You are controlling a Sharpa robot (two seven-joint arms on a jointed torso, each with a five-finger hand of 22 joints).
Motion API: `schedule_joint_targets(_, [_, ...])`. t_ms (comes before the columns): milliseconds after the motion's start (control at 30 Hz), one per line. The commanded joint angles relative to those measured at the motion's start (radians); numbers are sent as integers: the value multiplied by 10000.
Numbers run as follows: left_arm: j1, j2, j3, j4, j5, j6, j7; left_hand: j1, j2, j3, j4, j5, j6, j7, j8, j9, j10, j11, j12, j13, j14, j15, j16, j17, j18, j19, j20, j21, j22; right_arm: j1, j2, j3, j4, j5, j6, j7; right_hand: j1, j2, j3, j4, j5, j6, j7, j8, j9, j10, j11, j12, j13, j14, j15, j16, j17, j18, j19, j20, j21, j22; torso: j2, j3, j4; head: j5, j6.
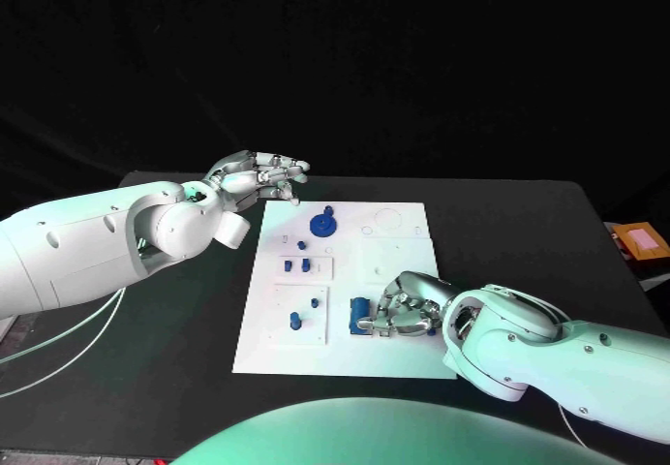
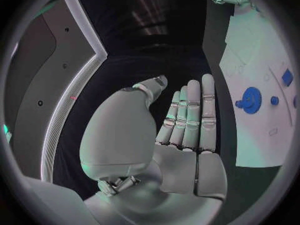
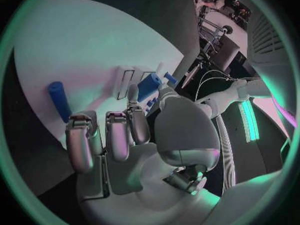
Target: Assemble the parts on the task board
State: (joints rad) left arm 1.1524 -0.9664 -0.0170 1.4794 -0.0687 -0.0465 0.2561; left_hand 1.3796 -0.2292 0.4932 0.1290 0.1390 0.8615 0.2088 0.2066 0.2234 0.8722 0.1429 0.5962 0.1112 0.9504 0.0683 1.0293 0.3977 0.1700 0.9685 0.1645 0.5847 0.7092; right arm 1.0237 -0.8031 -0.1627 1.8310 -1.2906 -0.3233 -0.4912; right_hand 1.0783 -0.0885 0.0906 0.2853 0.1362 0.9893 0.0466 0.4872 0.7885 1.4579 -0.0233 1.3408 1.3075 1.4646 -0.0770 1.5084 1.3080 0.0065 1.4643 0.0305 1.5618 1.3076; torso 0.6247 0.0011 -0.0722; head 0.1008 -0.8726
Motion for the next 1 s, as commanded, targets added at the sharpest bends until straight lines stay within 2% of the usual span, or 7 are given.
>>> schedule_joint_targets(33, [6, 14, 6, 14, 53, 164, 53, -38, 45, -26, 10, 0, -70, -18, -25, -10, -93, -7, 55, 14, -26, 54, -7, -13, 120, 75, 17, -49, -17, -21, -4, -18, -185, -190, 224, -7, 62, 149, 9, 43, 79, -13, -4, -46, -10, 79, -18, 75, 991, 832, -88, 63, 1417, -61, 1058, -60, 72, 2626, 0, -5, 8, 24, 0])
schedule_joint_targets(100, [6, 11, 6, 5, 53, 162, 49, -38, 45, -26, 10, 0, -70, -18, -25, -10, -93, -7, 55, 14, -26, 54, -7, -13, 120, 75, 17, -49, -17, -21, -10, -18, -222, -191, 262, 7, 66, 157, 7, 42, 101, -10, -6, -46, -10, 86, -18, 88, 1001, 834, -89, 69, 1428, -63, 1061, -61, 79, 2628, 2, 1, -1, 36, 0])
schedule_joint_targets(300, [6, 0, 6, -3, 53, 160, 38, -38, 45, -26, 10, 0, -70, -18, -25, -10, -93, -7, 55, 14, -26, 54, -7, -13, 120, 75, 17, -49, -17, -16, -105, -18, -262, -191, 478, 64, 254, 168, 27, -18, 177, 1, -20, -53, -14, 102, -29, 111, 1025, 837, -98, 75, 1442, -65, 1065, -67, 90, 2632, 1, -9, -11, 58, 0])
schedule_joint_targets(433, [6, -20, 5, -2, 53, 163, 29, -38, 45, -26, 10, 0, -70, -18, -25, -10, -93, -7, 55, 14, -26, 54, -7, -13, 120, 75, 17, -49, -17, -10, -179, -19, -249, -181, 673, 114, 591, 131, 81, -70, 72, -3, -19, -87, -34, 103, -32, 108, 1035, 836, -102, 76, 1444, -65, 1065, -73, 90, 2632, -1, 6, -3, 69, 0])
schedule_joint_targets(700, [6, -32, 5, -8, 53, 185, 18, -38, 45, -26, 10, 0, -70, -18, -25, -10, -93, -7, 55, 14, -26, 54, -7, -13, 120, 75, 17, -49, -17, -8, -207, -20, -168, -105, 775, 226, 616, 132, 90, -71, 64, -5, -18, -91, -36, 101, -32, 103, 1033, 832, -102, 67, 1426, -62, 1060, -73, 78, 2628, 1, 8, -23, 52, 0])
schedule_joint_targets(833, [6, -33, 5, -9, 53, 188, 16, -50, 48, -38, 31, 2, -72, -19, -24, -11, -99, -7, 61, 16, -28, 56, -6, -15, 119, 81, 20, -65, -26, -8, -226, -20, -137, -97, 586, 265, 618, 131, 89, -68, 61, -6, -17, -92, -37, 96, -31, 93, 1026, 830, -101, 62, 1416, -60, 1057, -73, 69, 2625, 2, 7, -15, 32, 0])
schedule_joint_targets(1000, [6, -37, 4, -12, 53, 182, 21, -50, 48, -38, 31, 2, -72, -19, -24, -11, -99, -7, 61, 16, -28, 56, -6, -15, 119, 81, 20, -65, -26, -4, -449, -19, 17, -116, -246, 508, 609, 138, 89, -50, 58, -9, -12, -97, -40, 70, -27, 40, 989, 821, -101, 41, 1369, -46, 1034, -73, 9, 2607, 1, 5, -12, -12, 0])
